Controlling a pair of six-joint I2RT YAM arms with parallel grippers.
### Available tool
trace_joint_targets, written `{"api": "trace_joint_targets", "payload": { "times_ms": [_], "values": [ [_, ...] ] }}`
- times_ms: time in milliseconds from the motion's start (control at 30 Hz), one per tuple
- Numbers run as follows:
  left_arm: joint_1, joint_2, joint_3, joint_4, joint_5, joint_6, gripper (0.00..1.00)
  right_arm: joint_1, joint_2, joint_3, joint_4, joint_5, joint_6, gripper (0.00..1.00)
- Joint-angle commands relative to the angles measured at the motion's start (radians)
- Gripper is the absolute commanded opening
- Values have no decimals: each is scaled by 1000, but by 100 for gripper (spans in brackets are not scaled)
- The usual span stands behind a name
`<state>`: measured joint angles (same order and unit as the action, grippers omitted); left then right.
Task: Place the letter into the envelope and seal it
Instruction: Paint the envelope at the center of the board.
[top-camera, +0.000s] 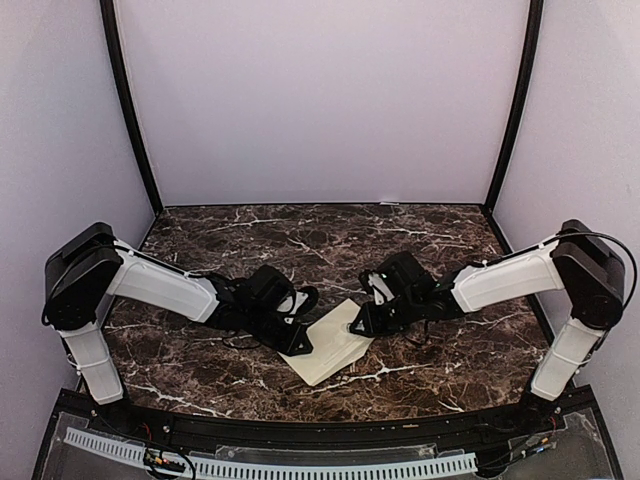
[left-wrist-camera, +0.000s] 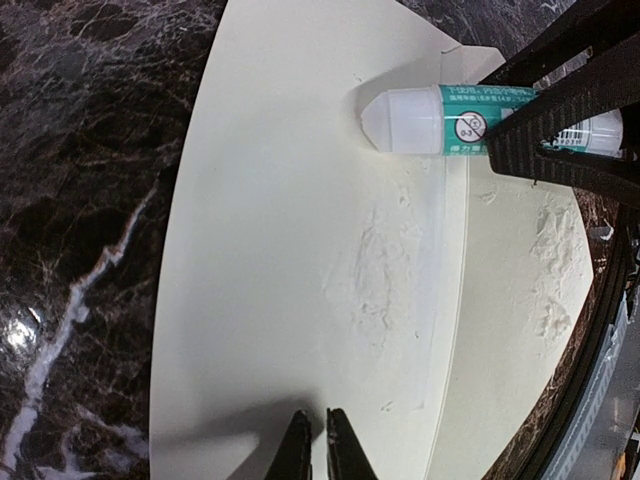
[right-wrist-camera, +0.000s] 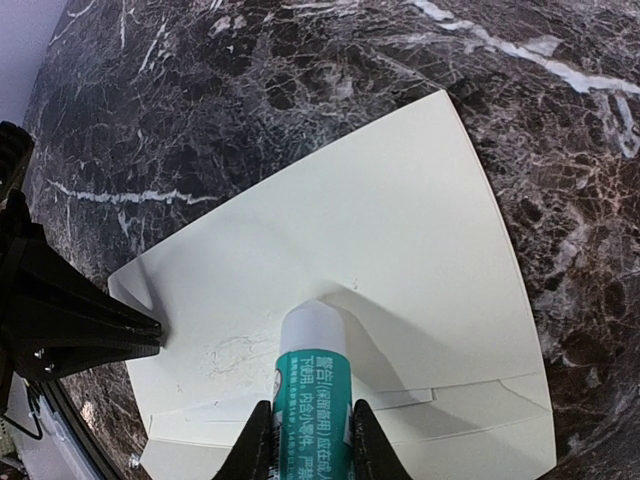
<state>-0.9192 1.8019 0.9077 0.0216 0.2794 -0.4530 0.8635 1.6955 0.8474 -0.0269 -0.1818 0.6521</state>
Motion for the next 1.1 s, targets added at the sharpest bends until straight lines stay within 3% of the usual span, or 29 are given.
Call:
{"api": "trace_joint_targets", "payload": {
  "times_ms": [0, 533, 1067],
  "values": [
    [-3, 4, -29, -107, -32, 13, 7, 10, 4, -32, -57, -42, -34, 5],
    [-2, 4, -6, -115, -31, 19, 7, 124, 40, 9, -62, -71, 14, 5],
    [-1, 0, -12, -117, -34, 17, 7, 28, -23, -45, -146, 67, 53, 5]
  ]
}}
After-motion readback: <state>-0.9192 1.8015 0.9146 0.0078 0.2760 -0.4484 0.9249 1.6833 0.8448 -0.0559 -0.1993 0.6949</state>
